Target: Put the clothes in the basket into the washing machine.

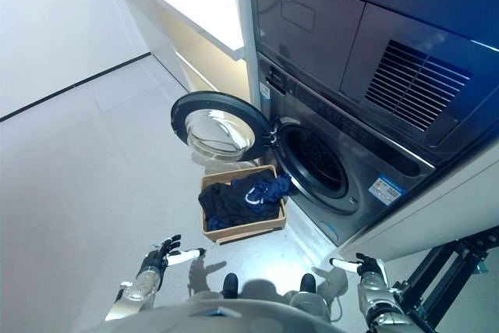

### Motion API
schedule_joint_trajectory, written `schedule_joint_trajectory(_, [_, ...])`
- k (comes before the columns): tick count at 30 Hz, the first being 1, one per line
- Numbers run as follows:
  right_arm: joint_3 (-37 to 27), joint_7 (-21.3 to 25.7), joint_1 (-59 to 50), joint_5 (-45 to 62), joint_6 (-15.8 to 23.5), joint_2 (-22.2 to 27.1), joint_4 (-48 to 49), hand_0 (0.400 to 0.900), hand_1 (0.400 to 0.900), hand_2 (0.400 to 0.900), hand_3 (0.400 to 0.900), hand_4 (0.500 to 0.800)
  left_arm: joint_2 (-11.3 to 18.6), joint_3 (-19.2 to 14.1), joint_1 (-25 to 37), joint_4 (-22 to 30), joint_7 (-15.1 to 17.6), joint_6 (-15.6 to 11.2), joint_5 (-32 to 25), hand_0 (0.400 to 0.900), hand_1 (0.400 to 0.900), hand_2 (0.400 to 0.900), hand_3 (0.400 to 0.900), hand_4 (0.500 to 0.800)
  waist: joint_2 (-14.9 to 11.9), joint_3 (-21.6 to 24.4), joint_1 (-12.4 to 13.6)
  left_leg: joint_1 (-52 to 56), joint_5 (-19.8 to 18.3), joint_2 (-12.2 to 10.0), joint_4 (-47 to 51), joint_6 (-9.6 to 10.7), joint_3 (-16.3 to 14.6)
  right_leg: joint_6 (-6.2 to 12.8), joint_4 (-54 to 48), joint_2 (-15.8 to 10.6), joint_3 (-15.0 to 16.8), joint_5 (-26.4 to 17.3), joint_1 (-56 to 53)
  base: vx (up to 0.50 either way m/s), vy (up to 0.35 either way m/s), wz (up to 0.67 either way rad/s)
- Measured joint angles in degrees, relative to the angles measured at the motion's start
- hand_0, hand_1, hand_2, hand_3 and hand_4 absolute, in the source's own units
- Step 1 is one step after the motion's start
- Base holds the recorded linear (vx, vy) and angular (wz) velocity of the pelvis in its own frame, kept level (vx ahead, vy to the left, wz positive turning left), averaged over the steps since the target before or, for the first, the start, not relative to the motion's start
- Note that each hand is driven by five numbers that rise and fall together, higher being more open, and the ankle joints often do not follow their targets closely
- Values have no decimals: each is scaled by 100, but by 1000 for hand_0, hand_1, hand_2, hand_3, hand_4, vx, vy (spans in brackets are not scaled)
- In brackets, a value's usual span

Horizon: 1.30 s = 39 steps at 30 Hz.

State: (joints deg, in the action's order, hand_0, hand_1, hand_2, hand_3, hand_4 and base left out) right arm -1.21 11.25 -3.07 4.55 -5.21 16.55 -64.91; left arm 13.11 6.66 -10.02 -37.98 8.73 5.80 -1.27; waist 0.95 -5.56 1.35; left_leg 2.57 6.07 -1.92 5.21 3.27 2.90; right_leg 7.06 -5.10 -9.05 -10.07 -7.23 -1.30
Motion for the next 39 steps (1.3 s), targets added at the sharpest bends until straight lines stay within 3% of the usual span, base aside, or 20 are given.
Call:
schedule_joint_trajectory(25, [108, 60, -18, -5, -5, -2, 1, 900, 900, 900, 900, 800, -6, -18, -4, -2, 65, -11, -101, 900, 900, 900, 900, 800, -2, -14, 1, -80, 0, 0, -1, 1, -9, 0, 0, 4, 9, -1, 98, 0, 0, 0])
schedule_joint_trajectory(39, [417, -53, -576, 427, -24, -25, 495, 900, 900, 900, 900, 800, -21, -27, 6, 15, 67, -83, -111, 900, 900, 900, 900, 800, 24, -450, 53, -370, 56, 15, -28, -35, -6, 21, 3, 7, -11, -16, 372, -41, 5, 3])
